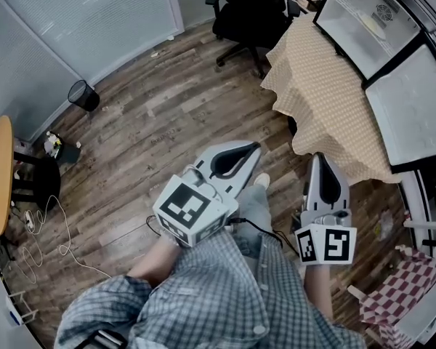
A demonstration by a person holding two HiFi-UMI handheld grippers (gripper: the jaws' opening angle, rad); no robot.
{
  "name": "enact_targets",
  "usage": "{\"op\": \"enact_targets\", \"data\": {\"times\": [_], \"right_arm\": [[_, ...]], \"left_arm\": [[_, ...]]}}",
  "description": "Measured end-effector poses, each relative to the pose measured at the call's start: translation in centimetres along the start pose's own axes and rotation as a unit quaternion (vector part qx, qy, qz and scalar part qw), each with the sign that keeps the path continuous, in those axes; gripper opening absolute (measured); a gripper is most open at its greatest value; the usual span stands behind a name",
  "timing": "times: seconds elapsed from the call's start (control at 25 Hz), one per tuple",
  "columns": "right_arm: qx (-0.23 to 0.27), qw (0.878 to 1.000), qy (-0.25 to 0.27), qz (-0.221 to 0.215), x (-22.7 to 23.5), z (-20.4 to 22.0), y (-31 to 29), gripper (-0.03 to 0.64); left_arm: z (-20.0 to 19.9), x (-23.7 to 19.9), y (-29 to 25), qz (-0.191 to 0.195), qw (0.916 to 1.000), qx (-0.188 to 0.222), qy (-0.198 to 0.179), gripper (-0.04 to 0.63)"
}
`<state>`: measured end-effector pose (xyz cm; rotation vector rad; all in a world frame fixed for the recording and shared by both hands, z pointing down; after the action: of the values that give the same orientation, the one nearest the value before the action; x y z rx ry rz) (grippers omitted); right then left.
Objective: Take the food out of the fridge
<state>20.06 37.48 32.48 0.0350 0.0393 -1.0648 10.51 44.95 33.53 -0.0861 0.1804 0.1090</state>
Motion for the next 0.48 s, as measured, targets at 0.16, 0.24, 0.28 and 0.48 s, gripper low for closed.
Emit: {"op": "enact_targets", "data": {"times": [0.16, 0.24, 0.28, 0.48], "right_arm": [[-0.002, 1.000, 0.000, -0.018, 1.3, 0.4, -3.0, 0.009], [-0.003, 1.000, 0.005, -0.027, 2.1, 0.5, -4.6, 0.009], [-0.003, 0.999, 0.008, -0.031, 2.6, 0.4, -5.4, 0.011], [-0.003, 0.999, 0.023, -0.041, 5.6, -0.2, -9.7, 0.009]], "left_arm": [[-0.5, -1.7, -2.5, -0.011, 0.9999, 0.004, -0.004, 0.006], [-0.8, -2.6, -3.9, -0.016, 0.9998, 0.004, -0.008, 0.006], [-0.9, -3.0, -4.7, -0.018, 0.9998, 0.004, -0.008, 0.006], [-2.1, -5.4, -8.5, -0.030, 0.9994, 0.009, 0.015, 0.006]]}}
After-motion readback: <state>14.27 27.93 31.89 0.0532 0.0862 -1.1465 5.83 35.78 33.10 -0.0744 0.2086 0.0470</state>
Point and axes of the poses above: the fingertips, and each gripper's own axes: y backward along the fingers, x to its right, z out of its underside, the point moved 1 cm from there along y, backward along the fingers, and after that the axes turned 1 degree about y, right-handed, at the moved point
